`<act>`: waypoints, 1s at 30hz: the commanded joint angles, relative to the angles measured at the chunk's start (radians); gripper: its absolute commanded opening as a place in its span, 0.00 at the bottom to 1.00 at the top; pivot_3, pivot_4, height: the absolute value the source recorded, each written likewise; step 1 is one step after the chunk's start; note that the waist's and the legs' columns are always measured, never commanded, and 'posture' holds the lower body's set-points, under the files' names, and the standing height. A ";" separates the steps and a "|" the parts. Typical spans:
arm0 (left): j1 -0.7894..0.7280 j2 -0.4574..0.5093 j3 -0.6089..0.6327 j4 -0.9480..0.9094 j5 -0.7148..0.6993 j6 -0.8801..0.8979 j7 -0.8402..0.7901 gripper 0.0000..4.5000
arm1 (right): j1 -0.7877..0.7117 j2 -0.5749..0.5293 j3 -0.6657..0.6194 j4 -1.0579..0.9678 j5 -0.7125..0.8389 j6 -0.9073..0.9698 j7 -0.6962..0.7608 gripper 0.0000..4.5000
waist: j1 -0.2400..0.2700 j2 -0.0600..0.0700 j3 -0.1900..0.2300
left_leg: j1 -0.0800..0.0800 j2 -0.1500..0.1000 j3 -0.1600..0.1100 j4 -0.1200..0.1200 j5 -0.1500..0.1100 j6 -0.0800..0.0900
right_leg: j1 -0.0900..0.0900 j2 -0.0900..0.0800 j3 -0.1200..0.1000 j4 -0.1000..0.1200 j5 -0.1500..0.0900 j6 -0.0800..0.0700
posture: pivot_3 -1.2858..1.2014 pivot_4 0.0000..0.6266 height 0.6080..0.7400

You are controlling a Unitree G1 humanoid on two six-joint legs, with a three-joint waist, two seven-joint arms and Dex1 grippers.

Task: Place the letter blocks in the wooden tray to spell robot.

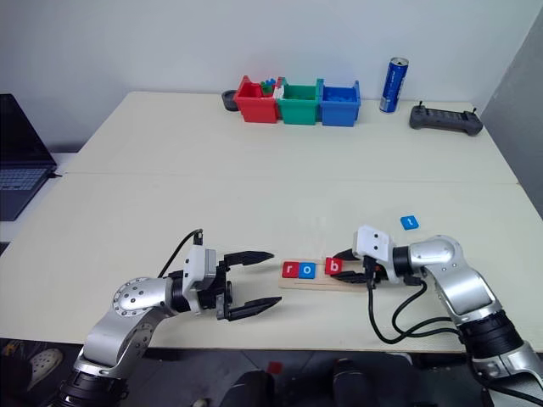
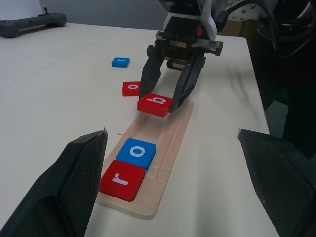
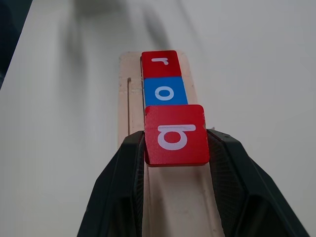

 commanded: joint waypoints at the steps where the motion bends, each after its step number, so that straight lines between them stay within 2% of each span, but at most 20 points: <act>1: -0.002 0.005 0.004 -0.042 -0.013 0.001 0.000 1.00 | -0.027 0.019 0.010 -0.001 -0.009 -0.002 -0.010 0.32 | 0.000 0.000 0.000 | 0.000 0.000 0.000 0.000 0.000 0.000 | 0.000 0.000 0.000 0.000 0.000 0.000 | 0.52 0.24 1.00; 25: -0.008 0.003 0.003 -0.047 -0.011 0.012 0.001 1.00 | -0.039 0.039 0.058 0.024 -0.040 -0.040 0.002 0.32 | -0.001 0.000 0.000 | 0.000 0.000 0.000 0.000 0.000 0.000 | 0.000 0.000 0.000 0.000 0.000 0.000 | 0.52 0.24 1.00; 30: -0.007 0.004 0.003 -0.045 -0.010 0.011 0.001 1.00 | -0.045 0.048 0.057 0.033 -0.041 -0.034 -0.005 0.71 | -0.001 0.000 0.000 | 0.000 0.000 0.000 0.000 0.000 0.000 | 0.000 0.000 0.000 0.000 0.000 0.000 | 0.52 0.24 1.00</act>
